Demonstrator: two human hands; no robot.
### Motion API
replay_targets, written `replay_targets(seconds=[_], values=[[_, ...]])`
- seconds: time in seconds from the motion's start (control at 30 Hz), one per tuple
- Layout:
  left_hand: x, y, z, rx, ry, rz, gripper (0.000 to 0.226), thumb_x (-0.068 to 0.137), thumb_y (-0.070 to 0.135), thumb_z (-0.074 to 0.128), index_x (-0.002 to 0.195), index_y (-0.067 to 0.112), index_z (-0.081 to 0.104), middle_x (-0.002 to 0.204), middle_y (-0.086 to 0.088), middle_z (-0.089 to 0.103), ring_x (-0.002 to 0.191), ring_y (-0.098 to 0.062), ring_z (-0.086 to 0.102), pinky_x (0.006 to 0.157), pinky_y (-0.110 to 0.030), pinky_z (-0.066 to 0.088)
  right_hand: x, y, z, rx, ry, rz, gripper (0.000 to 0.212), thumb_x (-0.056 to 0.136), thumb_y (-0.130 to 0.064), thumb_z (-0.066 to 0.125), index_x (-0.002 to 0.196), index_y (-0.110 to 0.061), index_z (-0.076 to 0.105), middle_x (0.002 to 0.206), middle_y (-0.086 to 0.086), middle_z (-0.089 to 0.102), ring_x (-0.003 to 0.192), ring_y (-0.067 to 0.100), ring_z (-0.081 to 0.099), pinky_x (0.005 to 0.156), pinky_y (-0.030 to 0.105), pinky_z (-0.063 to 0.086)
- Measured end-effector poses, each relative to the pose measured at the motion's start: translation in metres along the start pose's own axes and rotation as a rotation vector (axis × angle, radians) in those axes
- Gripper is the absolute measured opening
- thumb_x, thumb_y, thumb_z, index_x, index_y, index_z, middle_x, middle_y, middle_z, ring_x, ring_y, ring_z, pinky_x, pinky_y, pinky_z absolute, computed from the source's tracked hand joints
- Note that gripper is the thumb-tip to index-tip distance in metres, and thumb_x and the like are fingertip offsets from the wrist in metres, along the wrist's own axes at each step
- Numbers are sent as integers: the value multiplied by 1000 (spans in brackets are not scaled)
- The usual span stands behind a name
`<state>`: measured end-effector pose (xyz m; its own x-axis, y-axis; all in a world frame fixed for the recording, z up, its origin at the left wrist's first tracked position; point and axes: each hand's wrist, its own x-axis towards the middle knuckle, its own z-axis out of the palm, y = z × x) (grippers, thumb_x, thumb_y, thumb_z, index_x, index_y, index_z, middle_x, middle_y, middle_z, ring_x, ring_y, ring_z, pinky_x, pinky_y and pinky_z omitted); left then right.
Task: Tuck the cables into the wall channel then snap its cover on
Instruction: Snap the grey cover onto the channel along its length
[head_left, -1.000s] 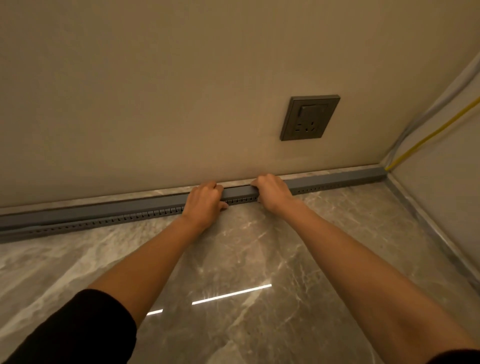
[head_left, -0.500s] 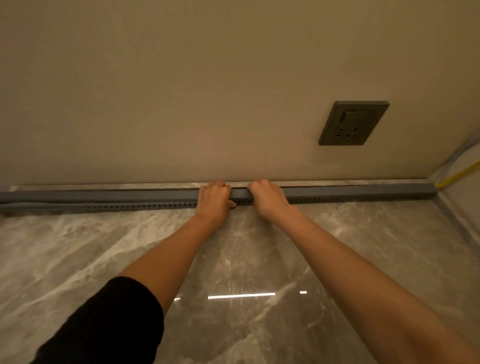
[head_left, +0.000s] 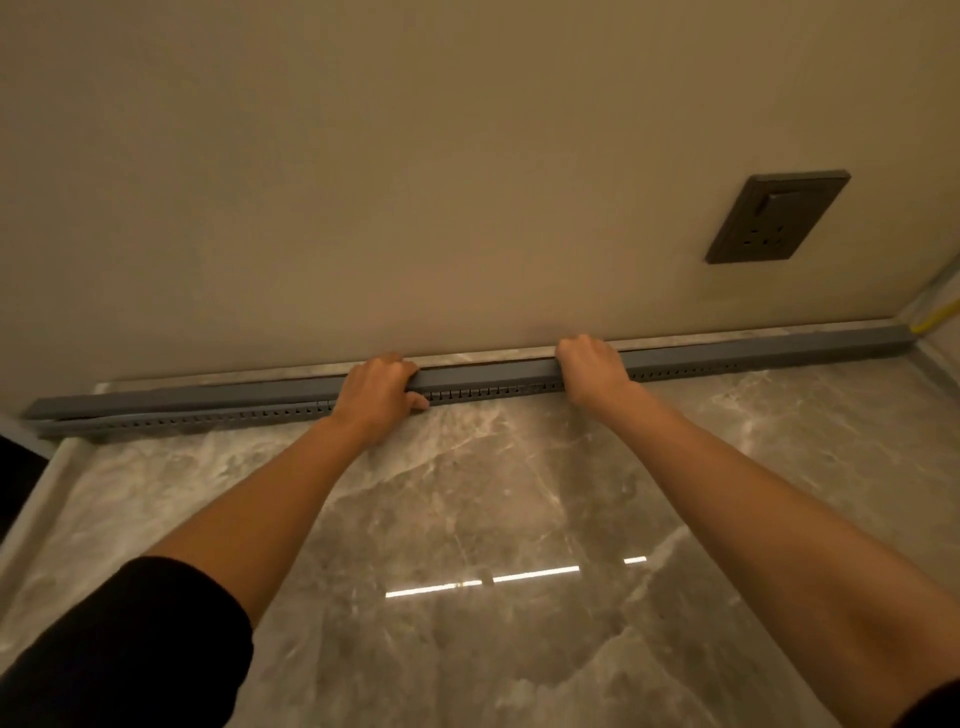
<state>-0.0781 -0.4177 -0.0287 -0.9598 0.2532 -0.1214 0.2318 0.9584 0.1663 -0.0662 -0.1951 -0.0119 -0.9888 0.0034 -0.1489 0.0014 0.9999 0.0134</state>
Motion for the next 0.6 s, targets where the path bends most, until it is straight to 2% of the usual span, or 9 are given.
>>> replay_targets(seconds=[0.1,0.3,0.43,0.6], values=[[2,-3,2,36,13,43,35,89,31,59,112,4,60,117,-16,60,109,-33,55,89,-39,44,-3,-26,-3,-12,-15,-2,27,91,5,47,116,1,56,122,20,58,115,36,56,92,41,47],[6,-13,11,33,74,103,36,88,30,59,111,3,61,118,-17,61,111,-33,54,90,-40,42,3,-96,6,8,-11,-158,26,89,-1,50,114,-5,58,121,17,60,113,34,57,90,40,47],[2,-19,8,-48,67,130,36,86,28,62,113,3,60,118,-17,60,110,-34,55,89,-40,43,6,-104,5,6,-22,-128,28,89,1,51,115,-4,57,121,18,59,113,35,57,90,39,47],[-11,-64,-5,-102,29,30,34,83,33,66,101,5,63,109,-16,64,102,-33,59,78,-38,46,7,-108,1,-12,-55,-126,28,87,5,52,114,-2,58,121,19,58,111,36,57,88,39,46]])
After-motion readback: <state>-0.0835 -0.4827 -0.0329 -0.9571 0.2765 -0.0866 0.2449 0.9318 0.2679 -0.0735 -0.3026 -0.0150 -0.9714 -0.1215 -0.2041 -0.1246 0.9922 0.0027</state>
